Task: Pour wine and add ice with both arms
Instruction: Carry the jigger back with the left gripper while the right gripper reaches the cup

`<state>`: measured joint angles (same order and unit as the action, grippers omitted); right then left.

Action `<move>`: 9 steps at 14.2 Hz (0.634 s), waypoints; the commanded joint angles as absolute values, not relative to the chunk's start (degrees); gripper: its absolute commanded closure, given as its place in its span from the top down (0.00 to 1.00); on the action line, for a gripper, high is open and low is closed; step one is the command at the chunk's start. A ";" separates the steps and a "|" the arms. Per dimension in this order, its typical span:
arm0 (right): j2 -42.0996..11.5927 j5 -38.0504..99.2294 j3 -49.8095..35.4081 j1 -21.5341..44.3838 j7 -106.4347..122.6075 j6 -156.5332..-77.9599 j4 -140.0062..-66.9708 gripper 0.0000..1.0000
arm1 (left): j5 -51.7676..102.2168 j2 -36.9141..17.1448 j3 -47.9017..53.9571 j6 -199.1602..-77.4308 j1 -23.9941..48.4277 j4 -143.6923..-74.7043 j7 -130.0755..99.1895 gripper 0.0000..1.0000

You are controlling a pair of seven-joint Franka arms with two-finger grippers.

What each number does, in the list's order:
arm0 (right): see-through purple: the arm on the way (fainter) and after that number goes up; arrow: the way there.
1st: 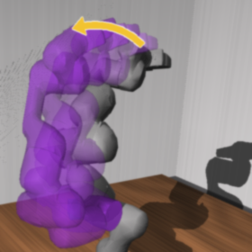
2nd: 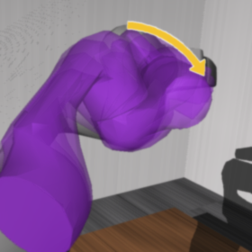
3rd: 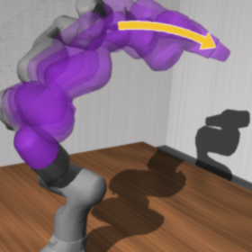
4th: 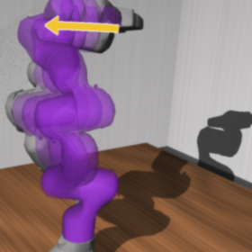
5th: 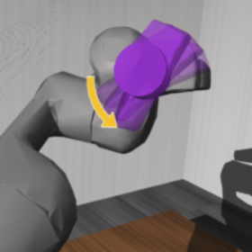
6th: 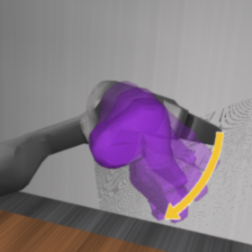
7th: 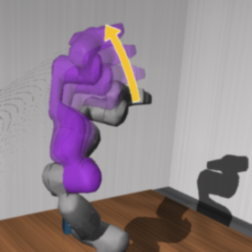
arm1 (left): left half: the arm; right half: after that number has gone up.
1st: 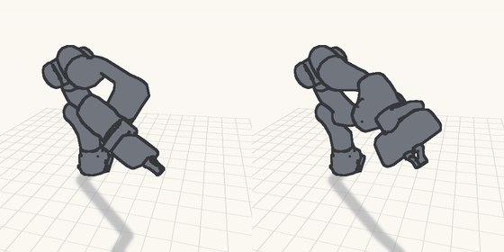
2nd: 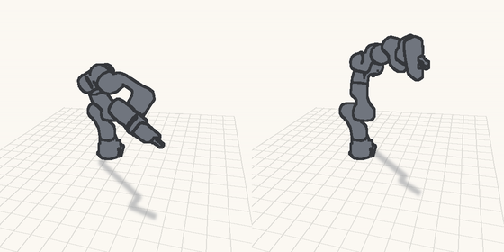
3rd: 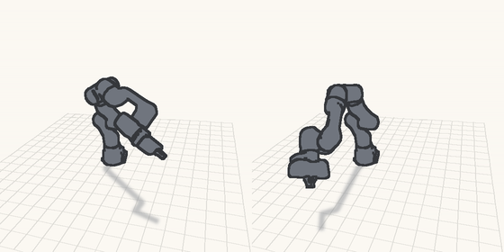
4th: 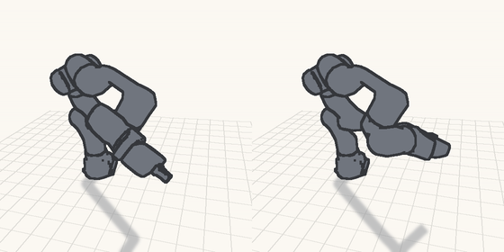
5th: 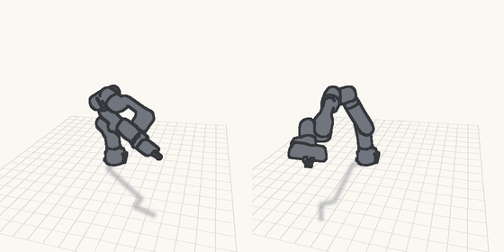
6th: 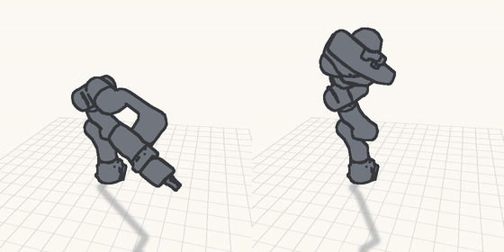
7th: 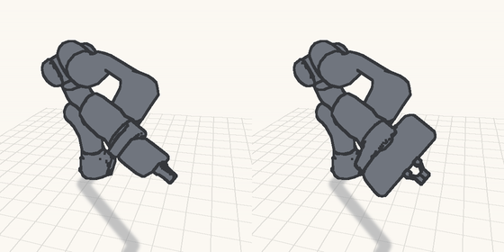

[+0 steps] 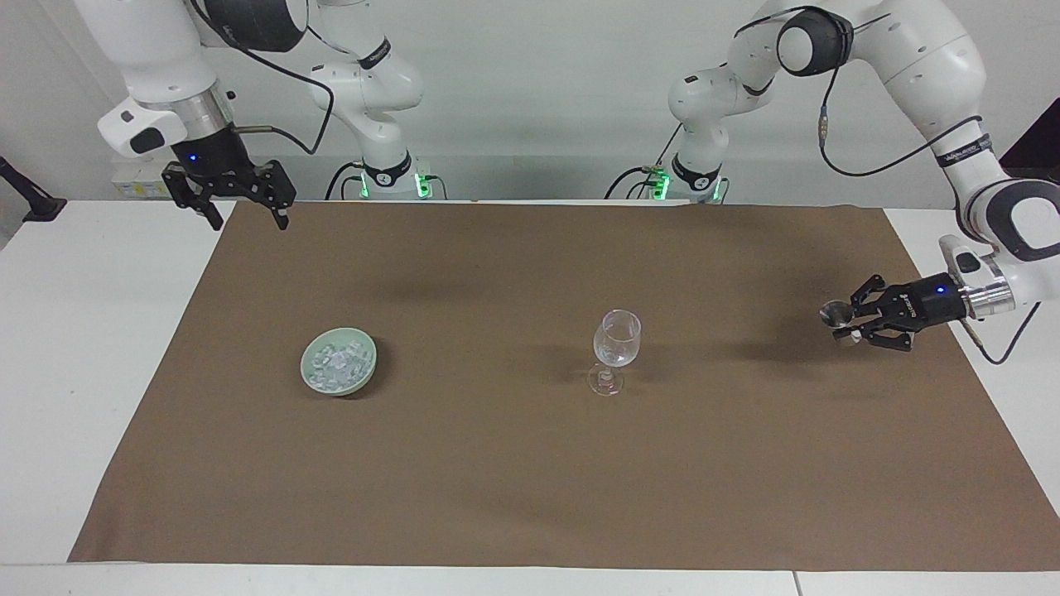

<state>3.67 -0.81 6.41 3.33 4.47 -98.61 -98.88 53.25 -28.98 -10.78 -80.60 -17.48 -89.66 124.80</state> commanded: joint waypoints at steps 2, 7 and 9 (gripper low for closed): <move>1.68 0.26 4.31 2.64 6.41 -107.01 -105.81 1.00 | 60.46 -36.28 -3.98 -75.24 -29.41 -87.98 130.24 0.00; -4.30 0.26 4.22 3.16 18.62 -116.70 -109.15 1.00 | 66.35 -42.88 2.19 -73.92 -37.52 -87.98 134.82 0.00; -5.00 0.26 3.61 3.16 20.74 -118.21 -111.87 1.00 | 66.88 -44.90 2.55 -73.48 -38.84 -87.80 135.09 0.00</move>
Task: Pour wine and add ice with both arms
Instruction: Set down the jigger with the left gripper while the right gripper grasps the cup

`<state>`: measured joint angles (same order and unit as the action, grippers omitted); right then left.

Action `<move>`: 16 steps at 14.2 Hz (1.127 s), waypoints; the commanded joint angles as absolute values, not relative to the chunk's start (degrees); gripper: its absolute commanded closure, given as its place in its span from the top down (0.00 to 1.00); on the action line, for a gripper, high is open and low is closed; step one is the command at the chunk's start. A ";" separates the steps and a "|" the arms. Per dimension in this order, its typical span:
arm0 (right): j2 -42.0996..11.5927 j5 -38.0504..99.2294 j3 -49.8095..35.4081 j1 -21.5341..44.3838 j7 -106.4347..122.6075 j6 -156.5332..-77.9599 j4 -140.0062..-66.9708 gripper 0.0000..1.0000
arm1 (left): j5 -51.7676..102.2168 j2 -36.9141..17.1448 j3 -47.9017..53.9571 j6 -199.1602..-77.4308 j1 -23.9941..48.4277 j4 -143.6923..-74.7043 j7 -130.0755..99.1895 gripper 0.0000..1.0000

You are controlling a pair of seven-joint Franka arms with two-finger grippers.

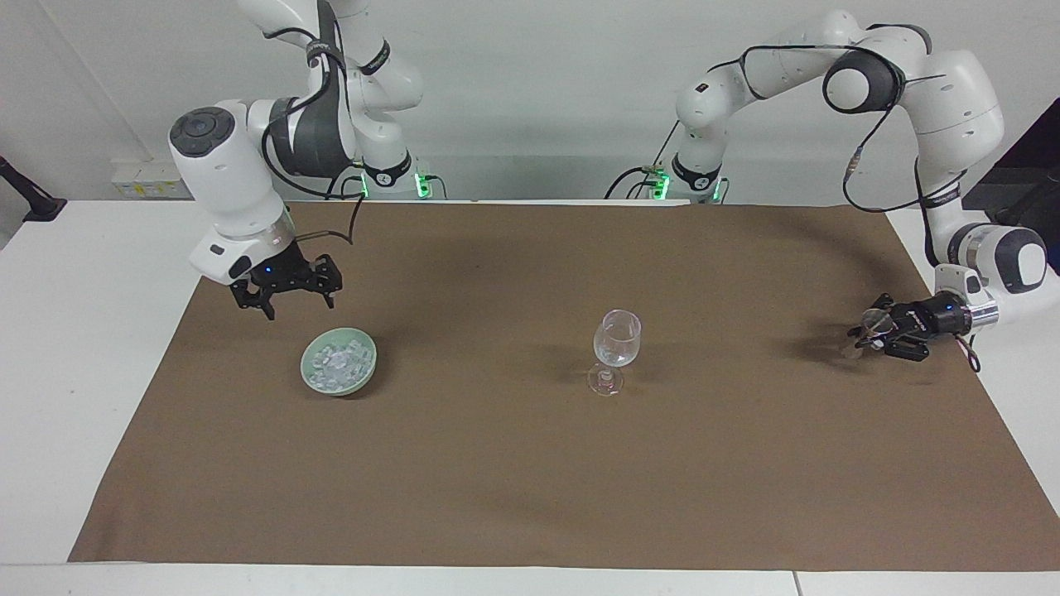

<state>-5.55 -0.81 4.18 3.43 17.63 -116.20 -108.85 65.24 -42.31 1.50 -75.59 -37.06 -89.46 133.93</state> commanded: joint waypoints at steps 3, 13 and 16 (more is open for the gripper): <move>-5.54 0.26 2.82 3.34 22.49 -122.60 -115.48 1.00 | 68.46 -48.42 5.62 -74.26 -41.22 -85.96 135.26 0.00; -11.33 -0.53 2.64 3.08 26.80 -136.39 -120.06 1.00 | 72.86 -50.71 9.93 -84.99 -38.41 -85.87 135.09 0.00; -12.66 -0.62 2.64 2.90 27.07 -138.95 -120.06 0.94 | 73.47 -51.32 10.89 -86.40 -38.41 -85.08 135.09 0.00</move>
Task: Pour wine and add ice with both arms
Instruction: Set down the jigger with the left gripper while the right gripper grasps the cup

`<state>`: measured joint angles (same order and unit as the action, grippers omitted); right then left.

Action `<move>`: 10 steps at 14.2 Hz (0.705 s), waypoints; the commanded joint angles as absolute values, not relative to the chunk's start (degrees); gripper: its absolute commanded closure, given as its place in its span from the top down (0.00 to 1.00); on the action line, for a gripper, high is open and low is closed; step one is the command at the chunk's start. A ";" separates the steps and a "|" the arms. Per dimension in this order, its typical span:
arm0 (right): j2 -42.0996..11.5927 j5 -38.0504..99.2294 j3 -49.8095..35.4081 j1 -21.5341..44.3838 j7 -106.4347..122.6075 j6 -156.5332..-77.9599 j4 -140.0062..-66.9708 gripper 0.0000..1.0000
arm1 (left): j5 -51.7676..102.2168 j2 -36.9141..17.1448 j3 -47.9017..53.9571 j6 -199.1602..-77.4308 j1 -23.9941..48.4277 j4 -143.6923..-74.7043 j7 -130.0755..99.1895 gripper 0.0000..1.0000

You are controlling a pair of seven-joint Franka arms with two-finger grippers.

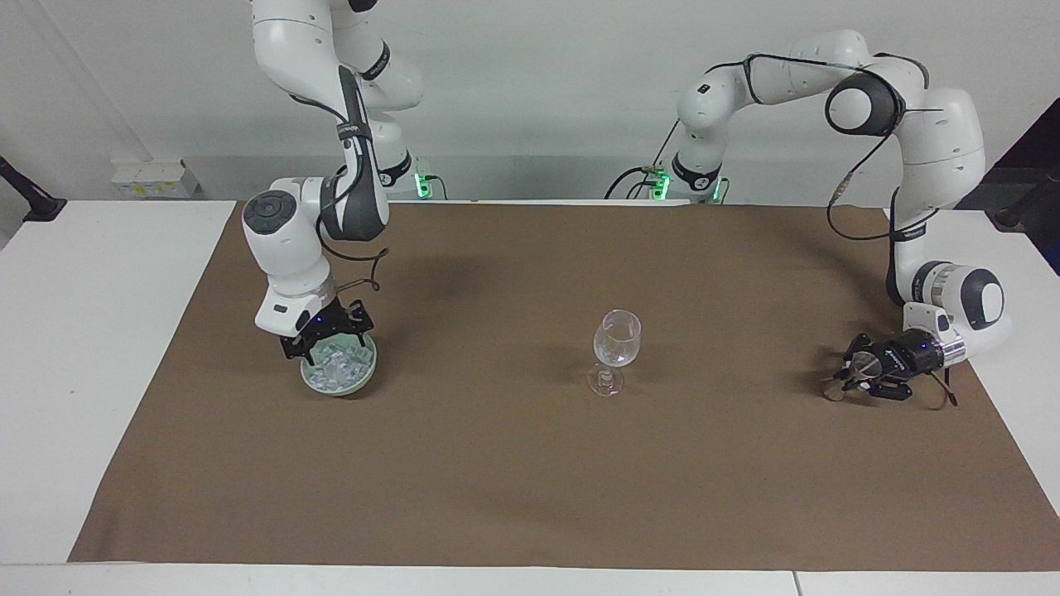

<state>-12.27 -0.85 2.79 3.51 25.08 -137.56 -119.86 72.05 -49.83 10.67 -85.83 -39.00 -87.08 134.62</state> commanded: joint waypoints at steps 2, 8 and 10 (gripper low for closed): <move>-12.66 -0.61 2.64 2.90 27.16 -138.69 -119.97 0.91 | 73.65 -51.77 10.99 -86.40 -38.41 -85.08 135.09 0.00; -12.04 -0.62 2.90 2.72 27.69 -137.29 -119.53 0.79 | 73.65 -52.12 11.25 -86.40 -38.50 -84.99 134.91 0.00; -11.78 -0.61 2.81 2.64 27.69 -135.80 -118.83 0.78 | 73.65 -52.12 11.25 -86.40 -38.58 -84.99 134.56 0.01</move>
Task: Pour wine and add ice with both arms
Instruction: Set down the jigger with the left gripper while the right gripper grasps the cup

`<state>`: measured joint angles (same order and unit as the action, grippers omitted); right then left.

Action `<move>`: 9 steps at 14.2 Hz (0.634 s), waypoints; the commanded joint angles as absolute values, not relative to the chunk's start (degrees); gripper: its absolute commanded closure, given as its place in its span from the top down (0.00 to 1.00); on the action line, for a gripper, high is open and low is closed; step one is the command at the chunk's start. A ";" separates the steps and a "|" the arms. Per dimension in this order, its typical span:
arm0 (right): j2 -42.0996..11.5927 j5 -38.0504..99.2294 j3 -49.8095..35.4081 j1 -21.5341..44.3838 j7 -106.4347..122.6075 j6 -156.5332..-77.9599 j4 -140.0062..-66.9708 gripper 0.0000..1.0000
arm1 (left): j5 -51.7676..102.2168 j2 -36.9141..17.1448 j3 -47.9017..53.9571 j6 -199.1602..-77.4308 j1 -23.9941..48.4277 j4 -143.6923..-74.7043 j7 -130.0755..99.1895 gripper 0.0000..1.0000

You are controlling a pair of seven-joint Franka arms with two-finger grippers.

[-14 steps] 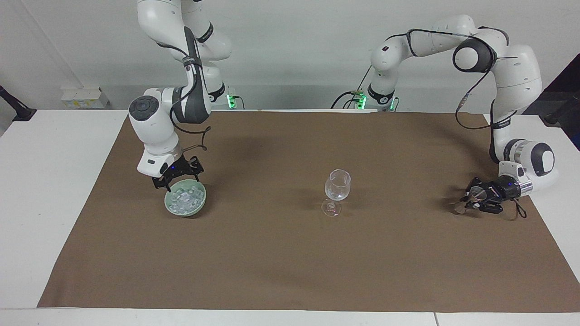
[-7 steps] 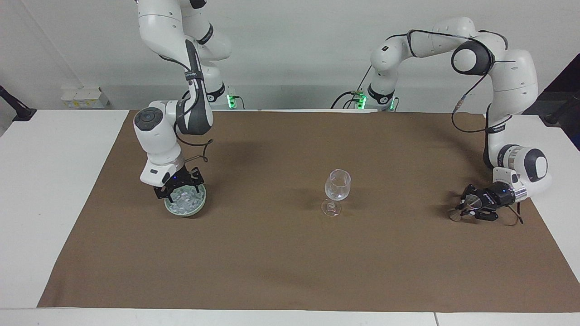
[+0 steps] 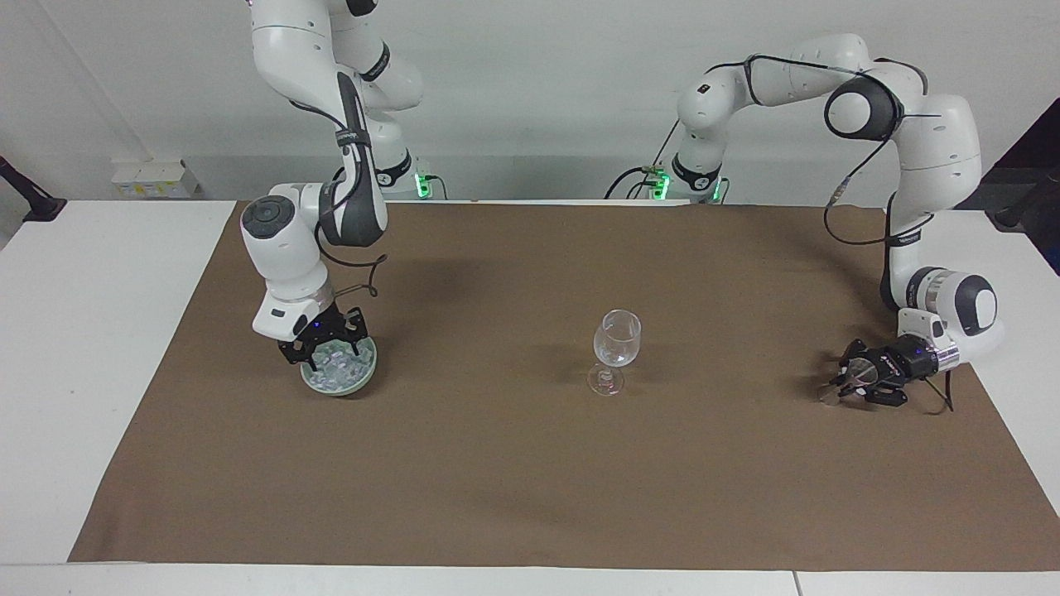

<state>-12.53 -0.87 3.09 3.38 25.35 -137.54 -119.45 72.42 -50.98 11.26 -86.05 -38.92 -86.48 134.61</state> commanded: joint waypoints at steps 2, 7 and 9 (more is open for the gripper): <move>-11.69 -0.62 2.81 2.64 27.42 -135.70 -118.65 0.73 | 73.57 -52.03 11.25 -86.31 -38.58 -84.99 134.47 0.08; -11.60 -0.62 2.72 2.64 26.90 -136.49 -118.83 0.59 | 73.48 -51.68 11.16 -86.31 -38.85 -84.99 134.21 0.27; -11.60 -0.62 2.55 2.64 26.89 -136.49 -118.83 0.58 | 73.39 -51.68 11.16 -86.22 -38.94 -84.64 134.03 0.30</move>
<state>-12.36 -0.87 3.08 3.37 25.35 -137.05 -118.67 72.44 -50.99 11.19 -86.06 -38.96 -86.04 134.54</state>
